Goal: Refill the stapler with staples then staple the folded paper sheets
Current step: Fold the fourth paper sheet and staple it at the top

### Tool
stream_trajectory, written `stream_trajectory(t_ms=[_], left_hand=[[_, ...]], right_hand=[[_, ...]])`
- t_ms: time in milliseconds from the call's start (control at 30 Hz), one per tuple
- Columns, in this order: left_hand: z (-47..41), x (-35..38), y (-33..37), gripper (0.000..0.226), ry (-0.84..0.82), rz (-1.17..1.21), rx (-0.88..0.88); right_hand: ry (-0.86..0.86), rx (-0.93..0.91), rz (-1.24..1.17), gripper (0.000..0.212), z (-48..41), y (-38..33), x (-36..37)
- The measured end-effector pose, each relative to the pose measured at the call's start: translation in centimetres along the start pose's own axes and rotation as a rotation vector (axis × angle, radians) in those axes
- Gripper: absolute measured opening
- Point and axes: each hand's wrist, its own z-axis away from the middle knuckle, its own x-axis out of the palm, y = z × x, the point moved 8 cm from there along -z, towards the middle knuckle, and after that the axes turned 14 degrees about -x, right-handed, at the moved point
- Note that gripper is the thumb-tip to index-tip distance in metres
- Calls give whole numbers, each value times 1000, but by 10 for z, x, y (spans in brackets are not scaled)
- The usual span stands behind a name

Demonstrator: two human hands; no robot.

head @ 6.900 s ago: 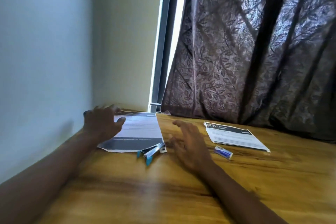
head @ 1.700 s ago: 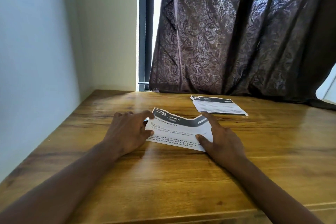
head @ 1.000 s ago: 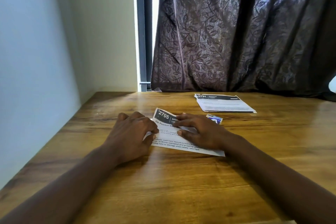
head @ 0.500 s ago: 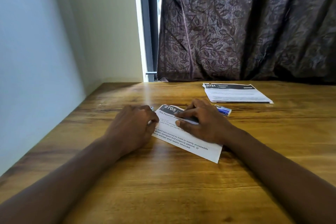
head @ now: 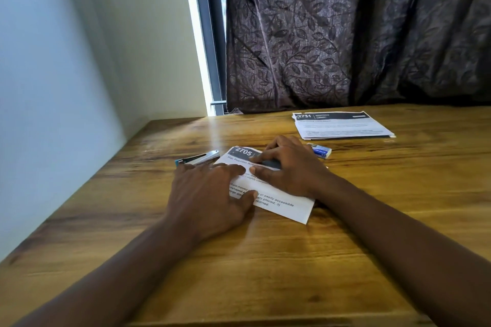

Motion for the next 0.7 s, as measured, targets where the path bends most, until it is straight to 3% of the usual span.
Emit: stream_trajectory(t_ms=[300, 467, 567, 700], left_hand=[[20, 7, 47, 67, -87, 78, 73], [28, 24, 47, 67, -360, 274, 183], [34, 31, 32, 77, -499, 230, 234], [28, 34, 12, 82, -540, 128, 190]], right_hand=[[8, 23, -40, 33, 0, 1, -1], [-5, -20, -46, 32, 1, -1, -1], [-21, -35, -17, 34, 1, -2, 0], [-22, -67, 24, 35, 0, -5, 1]])
